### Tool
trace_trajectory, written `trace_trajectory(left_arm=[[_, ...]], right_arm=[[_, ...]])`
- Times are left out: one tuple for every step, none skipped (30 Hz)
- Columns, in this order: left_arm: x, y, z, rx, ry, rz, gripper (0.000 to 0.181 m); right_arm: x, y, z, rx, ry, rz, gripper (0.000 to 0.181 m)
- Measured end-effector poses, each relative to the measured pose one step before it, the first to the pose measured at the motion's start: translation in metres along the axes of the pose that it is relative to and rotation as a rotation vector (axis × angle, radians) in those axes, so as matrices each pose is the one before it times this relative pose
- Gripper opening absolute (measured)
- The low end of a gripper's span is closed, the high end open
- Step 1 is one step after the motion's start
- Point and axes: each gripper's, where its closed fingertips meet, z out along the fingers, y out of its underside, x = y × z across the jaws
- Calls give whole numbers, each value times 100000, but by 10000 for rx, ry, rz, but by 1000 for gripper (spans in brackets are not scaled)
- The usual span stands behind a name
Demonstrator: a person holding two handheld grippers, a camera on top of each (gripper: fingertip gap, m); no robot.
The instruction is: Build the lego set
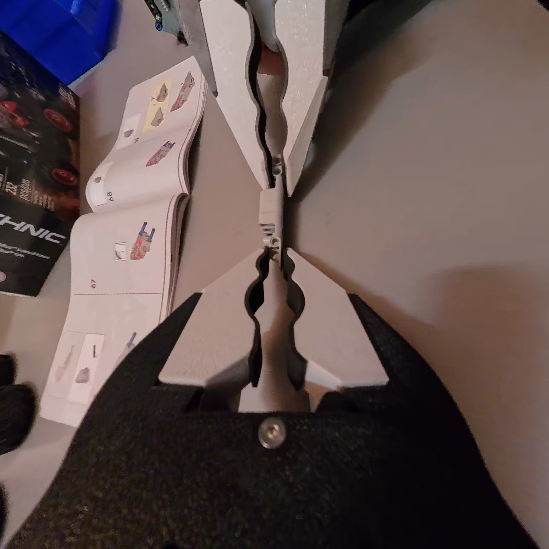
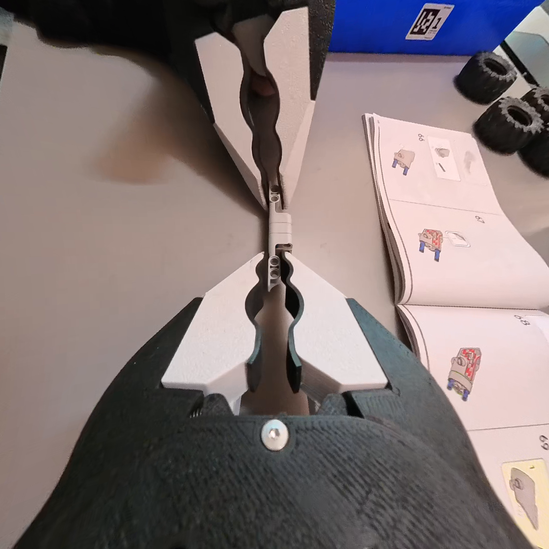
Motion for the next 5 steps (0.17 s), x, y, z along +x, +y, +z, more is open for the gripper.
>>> trace_trajectory(left_arm=[[92, -166, 93, 7, 133, -254, 5], [248, -245, 103, 14, 273, -410, 4], [397, -351, 146, 46, 372, -507, 4], [206, -436, 159, 107, 232, -513, 4], [11, -426, 161, 128, 66, -404, 4]], right_arm=[[8, 126, -148, 8, 81, -219, 6], [-13, 290, -151, -89, 62, -179, 10], [-42, 333, -178, -105, 33, -135, 20], [59, 270, -227, -67, 105, -91, 24], [68, 149, -302, 13, 92, -50, 24]])
